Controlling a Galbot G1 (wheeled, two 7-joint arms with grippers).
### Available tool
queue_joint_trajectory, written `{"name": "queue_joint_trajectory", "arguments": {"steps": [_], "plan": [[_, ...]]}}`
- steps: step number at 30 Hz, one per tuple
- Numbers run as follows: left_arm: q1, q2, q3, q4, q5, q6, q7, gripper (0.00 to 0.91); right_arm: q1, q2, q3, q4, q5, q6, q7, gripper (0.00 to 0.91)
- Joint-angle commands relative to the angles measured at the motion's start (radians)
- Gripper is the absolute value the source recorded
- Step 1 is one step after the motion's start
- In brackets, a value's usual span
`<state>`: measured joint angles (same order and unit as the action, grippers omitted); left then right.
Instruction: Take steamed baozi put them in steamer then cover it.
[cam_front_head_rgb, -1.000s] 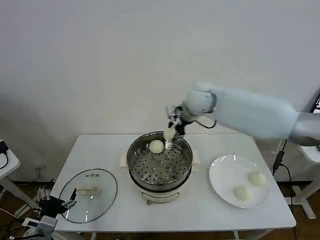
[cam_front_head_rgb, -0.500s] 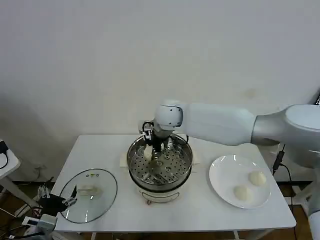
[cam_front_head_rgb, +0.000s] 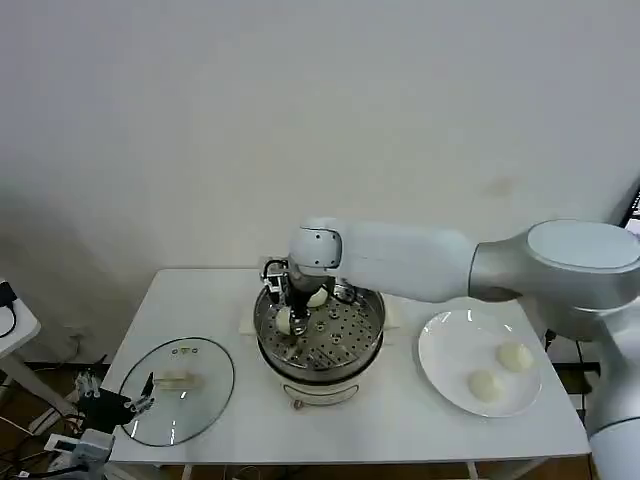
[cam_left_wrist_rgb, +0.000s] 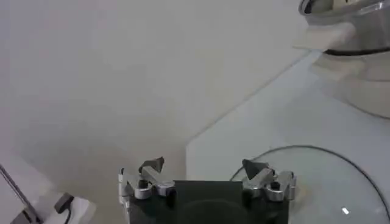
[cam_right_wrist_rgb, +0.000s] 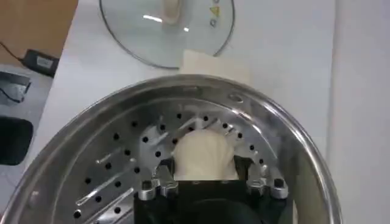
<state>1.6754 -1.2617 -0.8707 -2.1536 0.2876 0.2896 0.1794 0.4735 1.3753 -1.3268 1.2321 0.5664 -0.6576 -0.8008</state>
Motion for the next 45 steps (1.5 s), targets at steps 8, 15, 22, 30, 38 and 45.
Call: {"name": "queue_joint_trajectory", "arguments": {"steps": [8, 15, 22, 30, 38, 45], "plan": [[0.002, 0.0, -0.002, 0.0, 0.0, -0.001, 0.0, 0.907, -0.017, 0.03, 0.006, -0.026, -0.01, -0.007, 0.005, 0.907], [0.001, -0.001, -0.002, 0.003, 0.001, 0.0, 0.001, 0.907, 0.056, -0.03, 0.007, 0.041, 0.003, -0.009, -0.001, 0.907], [-0.001, 0.003, 0.0, 0.008, 0.001, 0.001, 0.004, 0.907, 0.207, -0.211, -0.002, 0.201, 0.014, 0.017, -0.036, 0.907], [-0.006, 0.018, 0.003, 0.02, 0.0, 0.001, 0.008, 0.907, 0.291, -0.557, -0.029, 0.353, -0.135, 0.146, -0.163, 0.907], [-0.012, 0.035, 0.033, 0.022, 0.006, 0.005, 0.011, 0.907, 0.222, -0.884, -0.025, 0.425, -0.365, 0.303, -0.252, 0.907], [-0.027, 0.044, 0.059, 0.04, 0.01, 0.004, 0.011, 0.907, 0.131, -1.008, -0.011, 0.439, -0.501, 0.381, -0.285, 0.907]]}}
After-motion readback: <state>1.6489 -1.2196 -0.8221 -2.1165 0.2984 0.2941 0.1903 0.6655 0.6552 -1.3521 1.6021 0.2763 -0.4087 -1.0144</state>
